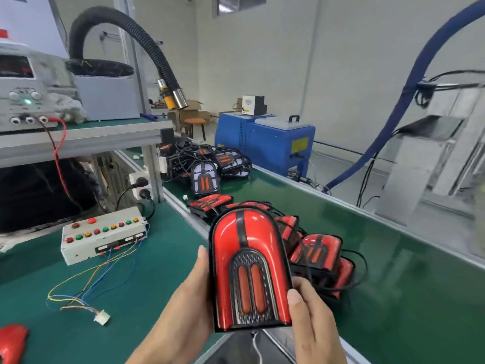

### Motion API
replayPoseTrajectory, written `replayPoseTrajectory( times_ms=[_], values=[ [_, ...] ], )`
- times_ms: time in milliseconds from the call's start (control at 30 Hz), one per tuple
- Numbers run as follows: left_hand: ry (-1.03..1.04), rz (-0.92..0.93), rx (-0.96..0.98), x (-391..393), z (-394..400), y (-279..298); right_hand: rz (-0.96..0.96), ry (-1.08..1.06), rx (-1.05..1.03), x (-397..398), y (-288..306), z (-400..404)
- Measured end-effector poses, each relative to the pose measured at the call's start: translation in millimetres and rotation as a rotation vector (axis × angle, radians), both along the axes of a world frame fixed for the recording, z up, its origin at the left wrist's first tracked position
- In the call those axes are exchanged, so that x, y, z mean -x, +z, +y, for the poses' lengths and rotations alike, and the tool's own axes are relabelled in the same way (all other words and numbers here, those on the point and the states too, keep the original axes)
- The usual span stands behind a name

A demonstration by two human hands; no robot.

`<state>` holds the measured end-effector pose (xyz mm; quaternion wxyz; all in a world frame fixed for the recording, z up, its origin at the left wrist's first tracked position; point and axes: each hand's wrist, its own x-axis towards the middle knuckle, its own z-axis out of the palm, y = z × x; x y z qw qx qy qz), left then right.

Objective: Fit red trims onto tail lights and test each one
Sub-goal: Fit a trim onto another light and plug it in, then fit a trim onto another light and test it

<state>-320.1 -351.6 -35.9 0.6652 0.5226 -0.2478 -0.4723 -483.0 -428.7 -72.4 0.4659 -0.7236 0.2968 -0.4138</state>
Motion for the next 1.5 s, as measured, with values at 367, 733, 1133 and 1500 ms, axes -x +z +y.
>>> replayPoseTrajectory(
  times_ms=[367, 733, 1133, 1500],
  values=[
    [-0.032, -0.15, -0.136, 12.6, -166.7, 38.4, 0.008, -0.549, -0.013, -25.3, 22.0, -117.5],
    [-0.108, -0.139, -0.136, 4.4, -177.5, 3.5, 0.25, -0.6, -0.178, -26.8, -2.9, -152.7],
    [-0.173, -0.416, -0.057, 14.1, -162.6, -22.2, 0.71, -0.7, 0.14, -2.8, 8.1, -129.3],
    [0.423, -0.42, 0.045, -37.4, -53.8, -48.7, 0.091, -0.848, 0.467, -35.4, -5.2, -82.4]
  ],
)
